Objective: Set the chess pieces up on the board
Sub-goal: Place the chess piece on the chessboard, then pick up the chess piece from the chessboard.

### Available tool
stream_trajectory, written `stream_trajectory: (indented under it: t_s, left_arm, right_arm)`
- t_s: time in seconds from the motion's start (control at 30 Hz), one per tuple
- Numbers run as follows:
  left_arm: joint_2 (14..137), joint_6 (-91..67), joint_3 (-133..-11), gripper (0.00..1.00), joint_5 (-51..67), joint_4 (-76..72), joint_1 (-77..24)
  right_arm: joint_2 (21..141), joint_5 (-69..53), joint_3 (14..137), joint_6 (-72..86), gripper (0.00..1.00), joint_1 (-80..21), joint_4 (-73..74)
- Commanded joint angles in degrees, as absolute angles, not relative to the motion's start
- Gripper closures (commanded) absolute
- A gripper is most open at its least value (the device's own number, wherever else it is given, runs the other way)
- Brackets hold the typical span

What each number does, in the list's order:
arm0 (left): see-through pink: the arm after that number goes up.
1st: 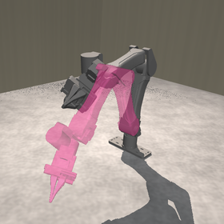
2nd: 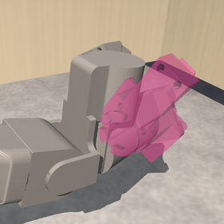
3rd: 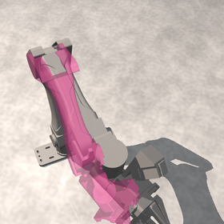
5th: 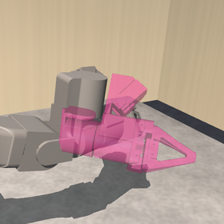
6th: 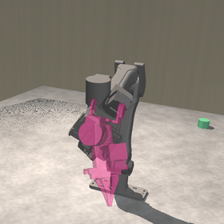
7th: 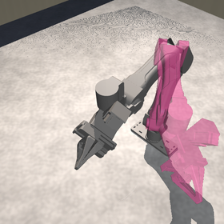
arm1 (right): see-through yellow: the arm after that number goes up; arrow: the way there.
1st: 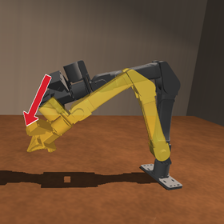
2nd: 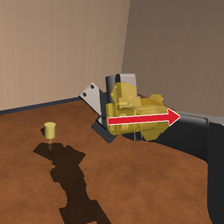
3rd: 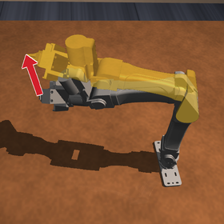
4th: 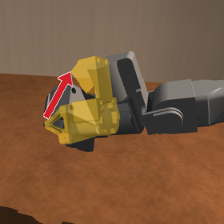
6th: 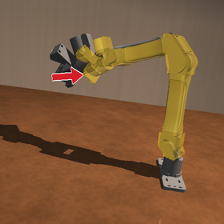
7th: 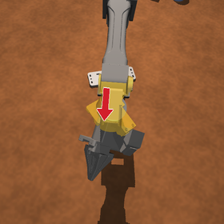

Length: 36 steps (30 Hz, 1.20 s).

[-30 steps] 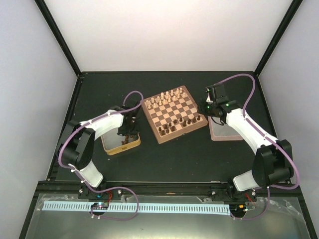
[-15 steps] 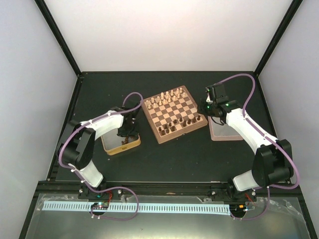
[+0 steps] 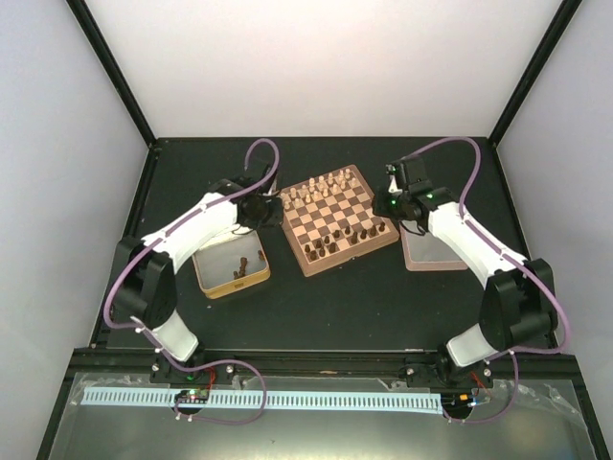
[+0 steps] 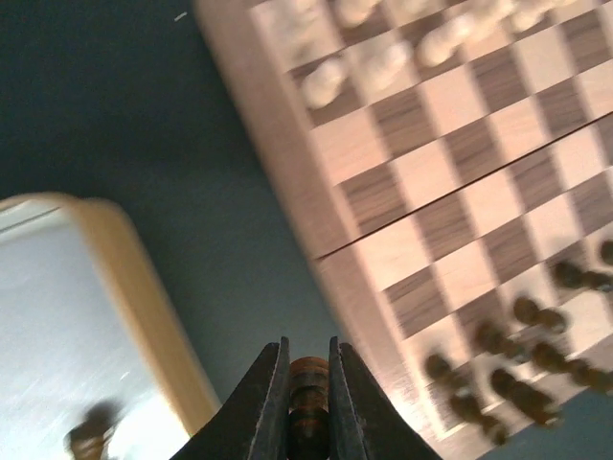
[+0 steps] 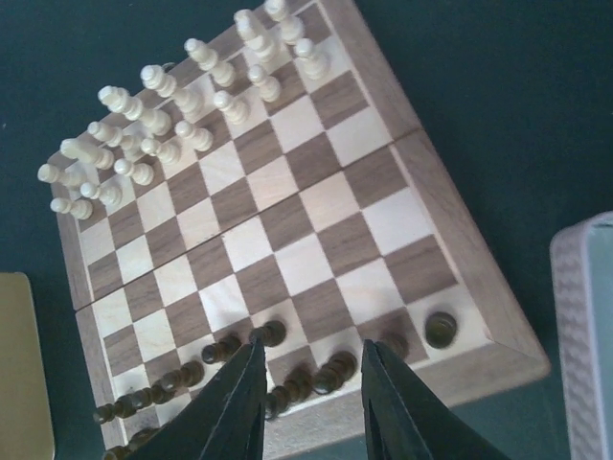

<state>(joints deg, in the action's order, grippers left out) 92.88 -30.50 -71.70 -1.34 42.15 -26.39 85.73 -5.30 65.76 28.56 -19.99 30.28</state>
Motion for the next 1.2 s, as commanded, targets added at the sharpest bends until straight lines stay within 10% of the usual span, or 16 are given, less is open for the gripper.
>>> stream_trajectory:
  t_s: [0.0,0.37,0.57,1.17]
  left_arm:
    - [98.92,-29.32,-79.01,0.93,3.09,39.64,-28.98]
    - [115.02,-28.86,-92.13,0.92,2.68,41.07,-32.84]
    - [116.56,-28.24,-92.31,0.69,4.98,41.19,-32.76]
    - [89.04,-34.71,-63.35,0.67,1.24,27.81,-20.07]
  right_arm:
    - [89.1,-6.35,69.7,26.49,0.71,-22.58,31.14]
    - [97.16,-7.56,75.45,26.4,0.67,-27.65,32.6]
    - [99.27,-9.72,77.04,26.22,0.6,-29.09,33.13]
    - [116.78,-8.04,95.84,20.81,0.59,-39.05,40.67]
